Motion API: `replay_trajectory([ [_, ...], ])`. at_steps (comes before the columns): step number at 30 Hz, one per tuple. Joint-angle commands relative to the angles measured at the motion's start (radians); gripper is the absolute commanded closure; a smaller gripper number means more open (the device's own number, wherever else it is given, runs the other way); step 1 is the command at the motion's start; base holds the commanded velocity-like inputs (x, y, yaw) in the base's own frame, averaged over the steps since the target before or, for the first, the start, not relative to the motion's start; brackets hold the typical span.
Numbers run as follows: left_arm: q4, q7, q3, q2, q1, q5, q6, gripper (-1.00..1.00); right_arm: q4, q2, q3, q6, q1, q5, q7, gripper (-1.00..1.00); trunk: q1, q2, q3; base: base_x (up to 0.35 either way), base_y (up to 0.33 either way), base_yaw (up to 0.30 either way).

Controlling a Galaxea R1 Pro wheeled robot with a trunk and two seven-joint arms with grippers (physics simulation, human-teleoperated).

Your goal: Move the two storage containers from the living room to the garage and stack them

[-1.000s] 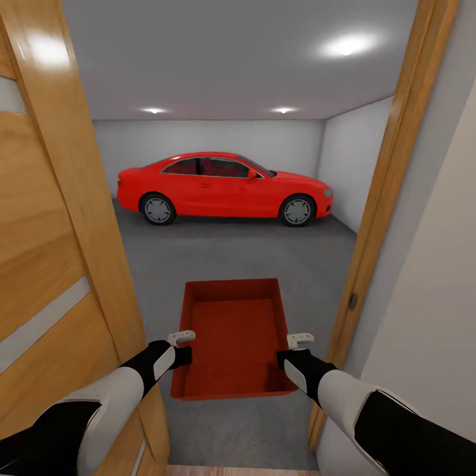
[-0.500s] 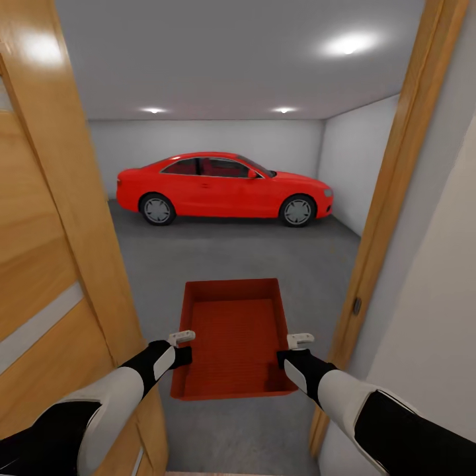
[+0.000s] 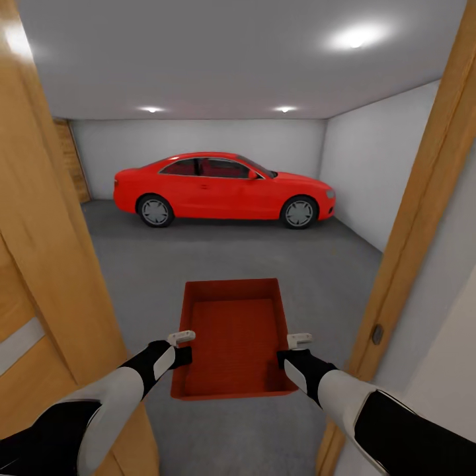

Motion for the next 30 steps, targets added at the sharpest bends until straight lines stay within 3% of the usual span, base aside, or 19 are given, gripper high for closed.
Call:
replay_trajectory([
  [1, -0.004, 0.009, 0.008, 0.000, 0.000, -0.013, 0.006, 1.00, -0.002, 0.013, 0.015, 0.006, -0.001, -0.012, -0.004, 1.00, 0.001, -0.002, -0.001, 0.321, 0.000, 0.000],
  [30, -0.004, 0.009, 0.008, 0.001, 0.000, -0.013, 0.006, 1.00, -0.002, 0.013, 0.015, 0.006, -0.001, -0.012, -0.004, 1.00, 0.001, -0.002, -0.001, 0.322, 0.000, 0.000],
])
